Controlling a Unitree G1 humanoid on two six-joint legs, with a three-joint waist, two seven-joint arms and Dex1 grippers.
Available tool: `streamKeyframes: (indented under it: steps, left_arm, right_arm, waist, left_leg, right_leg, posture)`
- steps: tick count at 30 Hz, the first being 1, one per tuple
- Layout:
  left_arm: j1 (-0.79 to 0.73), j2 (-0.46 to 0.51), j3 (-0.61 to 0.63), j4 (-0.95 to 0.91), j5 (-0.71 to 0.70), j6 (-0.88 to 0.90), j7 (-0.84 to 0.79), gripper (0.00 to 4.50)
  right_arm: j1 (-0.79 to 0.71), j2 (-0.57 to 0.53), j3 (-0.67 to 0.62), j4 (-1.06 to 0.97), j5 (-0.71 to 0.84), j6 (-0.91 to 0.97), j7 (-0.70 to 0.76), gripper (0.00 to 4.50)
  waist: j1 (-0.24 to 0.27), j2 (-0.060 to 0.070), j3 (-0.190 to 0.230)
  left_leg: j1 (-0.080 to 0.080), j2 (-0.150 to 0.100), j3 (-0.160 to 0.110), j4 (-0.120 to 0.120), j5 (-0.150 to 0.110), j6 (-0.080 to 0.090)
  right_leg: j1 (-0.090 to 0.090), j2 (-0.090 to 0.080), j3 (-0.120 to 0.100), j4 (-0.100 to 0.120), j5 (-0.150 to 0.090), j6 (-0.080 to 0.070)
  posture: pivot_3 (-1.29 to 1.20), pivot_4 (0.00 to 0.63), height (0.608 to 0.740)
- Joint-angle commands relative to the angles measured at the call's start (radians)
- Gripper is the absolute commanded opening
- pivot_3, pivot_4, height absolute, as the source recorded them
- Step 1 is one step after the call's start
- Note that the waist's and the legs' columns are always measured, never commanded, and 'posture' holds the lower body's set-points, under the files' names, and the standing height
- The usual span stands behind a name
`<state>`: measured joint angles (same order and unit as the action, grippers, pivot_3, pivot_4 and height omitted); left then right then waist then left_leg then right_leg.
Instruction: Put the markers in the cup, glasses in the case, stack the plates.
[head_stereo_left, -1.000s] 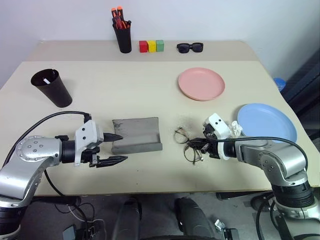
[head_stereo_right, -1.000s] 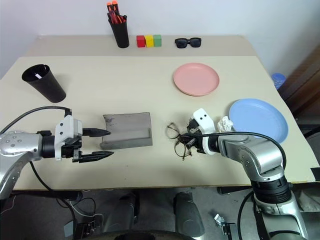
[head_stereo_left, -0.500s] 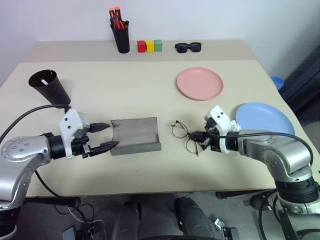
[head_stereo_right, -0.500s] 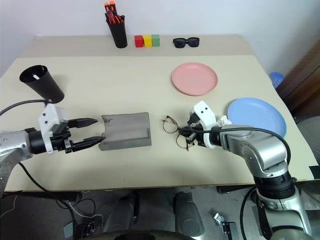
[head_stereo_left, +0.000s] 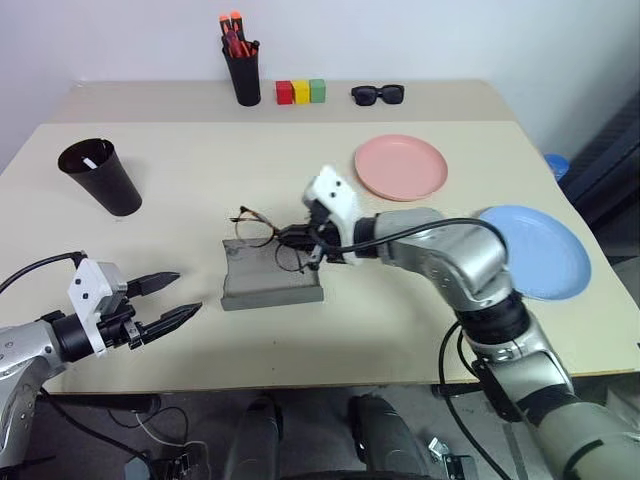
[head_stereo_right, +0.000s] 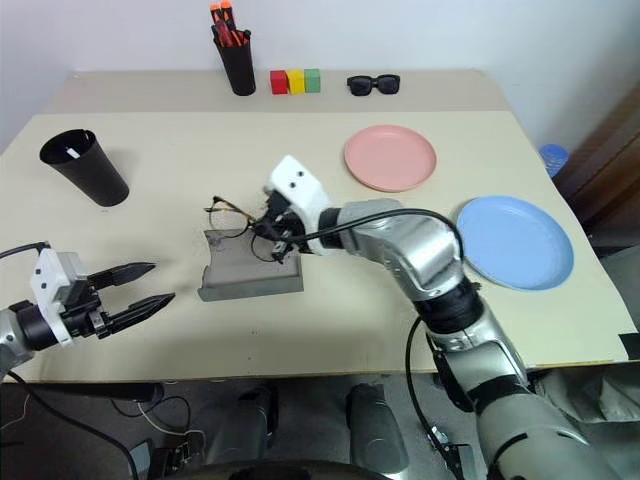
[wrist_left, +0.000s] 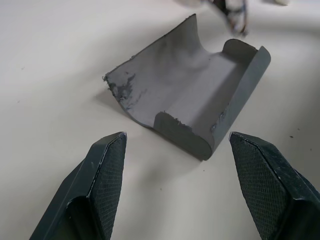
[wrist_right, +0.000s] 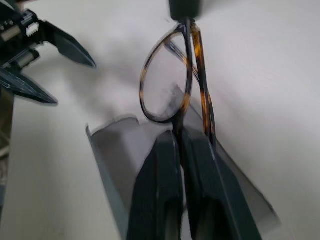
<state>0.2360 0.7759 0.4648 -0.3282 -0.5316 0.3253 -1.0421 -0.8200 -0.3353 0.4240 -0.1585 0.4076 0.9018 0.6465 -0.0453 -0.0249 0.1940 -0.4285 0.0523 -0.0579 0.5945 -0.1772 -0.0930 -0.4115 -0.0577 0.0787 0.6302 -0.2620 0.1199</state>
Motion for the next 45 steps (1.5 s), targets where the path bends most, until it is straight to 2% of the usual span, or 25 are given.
streamKeyframes:
  steps: [1, 5, 12, 21, 24, 29, 35, 38, 41, 42, 43, 45]
  left_arm:
    - [0.026, 0.001, 0.025, -0.053, -0.027, -0.005, -0.004, 3.39]
    - [0.064, -0.013, 0.006, -0.087, -0.023, -0.009, 0.007, 3.39]
    - [0.076, -0.012, -0.005, -0.09, -0.024, -0.008, 0.002, 3.39]
    - [0.03, -0.005, -0.038, -0.044, -0.008, -0.018, -0.013, 3.39]
    - [0.021, -0.004, -0.044, -0.033, -0.004, -0.026, -0.014, 3.39]
    - [0.013, -0.004, -0.044, -0.017, 0.006, -0.04, -0.011, 3.39]
    - [-0.067, -0.018, -0.039, 0.01, -0.035, 0.064, 0.099, 3.39]
    - [-0.192, -0.026, -0.053, 0.051, -0.063, 0.203, 0.218, 2.54]
    - [-0.321, -0.04, -0.112, 0.073, -0.035, 0.258, 0.298, 1.14]
    - [-0.364, -0.049, -0.131, 0.086, -0.028, 0.271, 0.322, 0.42]
    - [-0.422, -0.063, -0.152, 0.11, -0.023, 0.292, 0.353, 0.02]
    - [-0.536, -0.08, -0.21, 0.163, -0.003, 0.316, 0.374, 0.02]
  right_arm:
    - [-0.012, 0.001, 0.018, 0.039, -0.054, -0.084, 0.041, 0.06]
    - [0.003, 0.005, 0.042, 0.065, -0.072, -0.104, 0.095, 0.06]
    - [0.045, -0.074, 0.082, 0.001, -0.107, -0.126, 0.206, 0.06]
    - [0.05, -0.071, 0.077, 0.026, -0.156, -0.148, 0.231, 0.06]
    - [0.049, -0.07, 0.079, 0.033, -0.173, -0.166, 0.242, 0.97]
    - [0.05, -0.069, 0.062, 0.031, -0.191, -0.208, 0.252, 3.54]
    - [0.054, -0.066, 0.004, -0.009, -0.163, -0.24, 0.263, 3.54]
    - [0.081, -0.096, -0.031, -0.058, -0.147, -0.252, 0.284, 3.6]
    - [0.118, -0.131, -0.069, -0.102, -0.14, -0.248, 0.284, 3.6]
    - [0.129, -0.14, -0.08, -0.114, -0.138, -0.245, 0.281, 3.6]
    - [0.143, -0.154, -0.094, -0.129, -0.134, -0.244, 0.28, 3.6]
    - [0.185, -0.192, -0.136, -0.168, -0.119, -0.246, 0.284, 3.6]
  waist:
    - [0.0, 0.0, 0.0]
    - [-0.002, 0.0, 0.0]
    - [0.0, 0.0, 0.0]
    - [-0.001, 0.0, 0.0]
    - [-0.001, 0.0, 0.0]
    - [-0.001, 0.0, 0.0]
    - [0.002, 0.0, 0.0]
    - [0.005, 0.0, 0.0]
    - [0.007, 0.0, 0.0]
    - [0.005, 0.0, 0.0]
    - [0.005, 0.0, 0.0]
    - [0.012, 0.0, 0.0]
  left_leg:
    - [-0.001, 0.0, 0.0, 0.0, 0.0, 0.0]
    - [-0.001, 0.0, 0.0, 0.0, 0.0, 0.0]
    - [-0.001, 0.0, 0.0, 0.0, 0.0, 0.0]
    - [-0.001, 0.0, 0.0, 0.0, 0.0, 0.0]
    - [-0.001, 0.0, 0.0, 0.0, 0.0, 0.0]
    - [-0.001, 0.0, 0.0, 0.0, 0.0, 0.0]
    - [-0.001, 0.0, 0.0, 0.0, 0.0, 0.0]
    - [-0.001, 0.0, 0.0, 0.0, 0.0, 0.0]
    - [-0.001, 0.0, -0.001, 0.001, 0.0, 0.0]
    - [-0.001, 0.0, -0.001, 0.001, 0.0, 0.0]
    - [-0.001, 0.0, -0.001, 0.001, 0.0, 0.0]
    - [0.0, 0.0, -0.001, 0.002, 0.0, 0.0]
  right_leg:
    - [0.0, 0.0, 0.0, 0.0, 0.0, 0.0]
    - [-0.001, 0.0, 0.0, 0.001, 0.0, 0.0]
    - [-0.001, 0.0, 0.0, 0.001, 0.0, 0.0]
    - [-0.002, 0.0, 0.0, 0.001, 0.0, 0.0]
    - [-0.002, 0.0, 0.0, 0.001, 0.0, 0.0]
    - [-0.002, 0.0, 0.0, 0.001, 0.0, 0.0]
    - [-0.001, 0.0, 0.0, 0.001, 0.0, 0.0]
    - [-0.001, 0.0, 0.0, 0.001, 0.0, 0.0]
    - [0.0, 0.001, -0.001, 0.001, 0.0, 0.001]
    - [0.001, 0.001, -0.001, 0.001, 0.0, 0.001]
    - [0.001, 0.001, -0.001, 0.001, 0.0, 0.001]
    - [0.001, 0.001, -0.001, 0.002, 0.0, 0.001]
  posture:
    - [0.0, 0.15, 0.74]
    - [0.0, 0.15, 0.74]
    - [0.0, 0.15, 0.74]
    - [0.0, 0.15, 0.74]
    - [0.0, 0.15, 0.74]
    - [0.0, 0.15, 0.74]
    - [0.0, 0.15, 0.74]
    - [0.0, 0.15, 0.74]
    - [0.0, 0.15, 0.74]
    - [0.0, 0.15, 0.74]
    - [0.0, 0.15, 0.74]
    - [0.0, 0.15, 0.74]
